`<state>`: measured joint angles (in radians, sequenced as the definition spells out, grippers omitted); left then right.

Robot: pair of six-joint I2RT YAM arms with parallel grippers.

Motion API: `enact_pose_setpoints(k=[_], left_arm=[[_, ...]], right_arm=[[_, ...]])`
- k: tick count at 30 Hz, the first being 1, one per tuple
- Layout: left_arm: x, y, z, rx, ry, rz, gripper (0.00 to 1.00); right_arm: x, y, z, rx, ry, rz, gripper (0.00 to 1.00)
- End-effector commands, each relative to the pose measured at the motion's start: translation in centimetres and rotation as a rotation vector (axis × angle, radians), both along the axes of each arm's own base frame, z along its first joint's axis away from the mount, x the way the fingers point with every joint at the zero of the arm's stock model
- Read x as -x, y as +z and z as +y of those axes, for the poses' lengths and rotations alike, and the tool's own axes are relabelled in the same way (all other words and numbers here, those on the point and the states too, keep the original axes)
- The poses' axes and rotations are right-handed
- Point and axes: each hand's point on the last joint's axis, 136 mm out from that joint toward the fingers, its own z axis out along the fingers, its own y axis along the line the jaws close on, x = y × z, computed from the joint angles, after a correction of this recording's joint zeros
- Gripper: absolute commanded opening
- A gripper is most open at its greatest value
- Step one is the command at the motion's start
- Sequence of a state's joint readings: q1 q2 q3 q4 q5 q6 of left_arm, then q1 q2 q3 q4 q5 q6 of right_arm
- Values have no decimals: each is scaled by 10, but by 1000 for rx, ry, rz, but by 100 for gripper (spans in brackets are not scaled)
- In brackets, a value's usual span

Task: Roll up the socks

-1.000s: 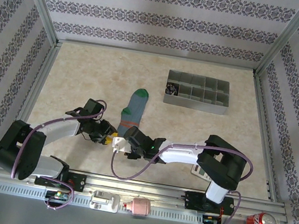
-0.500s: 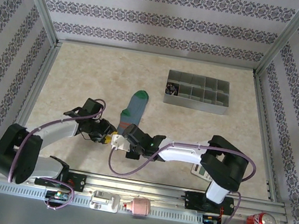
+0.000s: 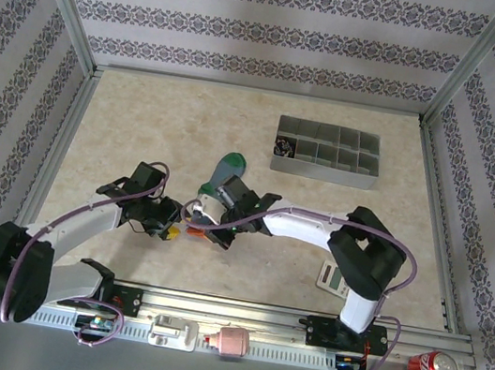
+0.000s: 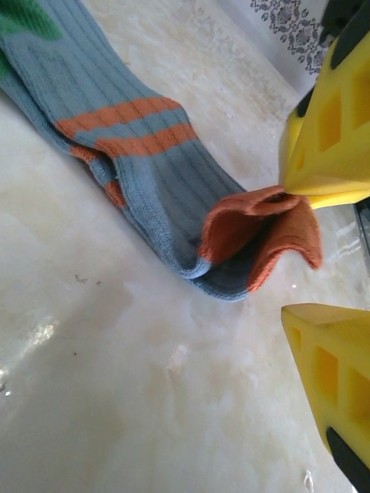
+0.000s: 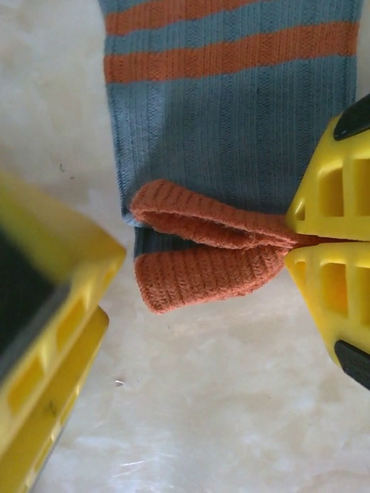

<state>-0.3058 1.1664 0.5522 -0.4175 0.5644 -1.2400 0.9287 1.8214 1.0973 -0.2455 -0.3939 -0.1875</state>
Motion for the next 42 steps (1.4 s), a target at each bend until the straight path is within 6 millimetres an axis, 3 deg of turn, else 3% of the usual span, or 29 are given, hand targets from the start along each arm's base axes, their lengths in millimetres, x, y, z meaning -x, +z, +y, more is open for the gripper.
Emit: enact_pose_setpoints(k=[1,6,10,21,26,31,34,37,42], left_arm=[[1,6,3,-10,-4,-19,37],[4,3,0,19,-12,-22,29],[3,-4,-3,26,-19,-24,29],[-15,-25,-15,30,-41,-67,43],[-23,-33,-16,12,-26,-81,43],[-22,-56,-11,-43,-9,-22,33],[-15,-67,-4,-86,6,45,16],[-3,-70,3,-125,11,104,0],[20,-67,10,-134,38,199,0]], right_arm=[[5,2,3,-22,-22,166,0],[-9,-5,2,-12,-68,243,0],[-15,-14,2,3,-97,294,0],[-20,-26,2,22,-144,351,0],[-18,-27,1,20,-149,373,0],[-17,-26,2,7,-144,371,0],[-20,-24,0,0,-145,327,0],[-22,-13,-3,-19,-113,212,10],[-19,27,-10,-101,-18,-269,55]])
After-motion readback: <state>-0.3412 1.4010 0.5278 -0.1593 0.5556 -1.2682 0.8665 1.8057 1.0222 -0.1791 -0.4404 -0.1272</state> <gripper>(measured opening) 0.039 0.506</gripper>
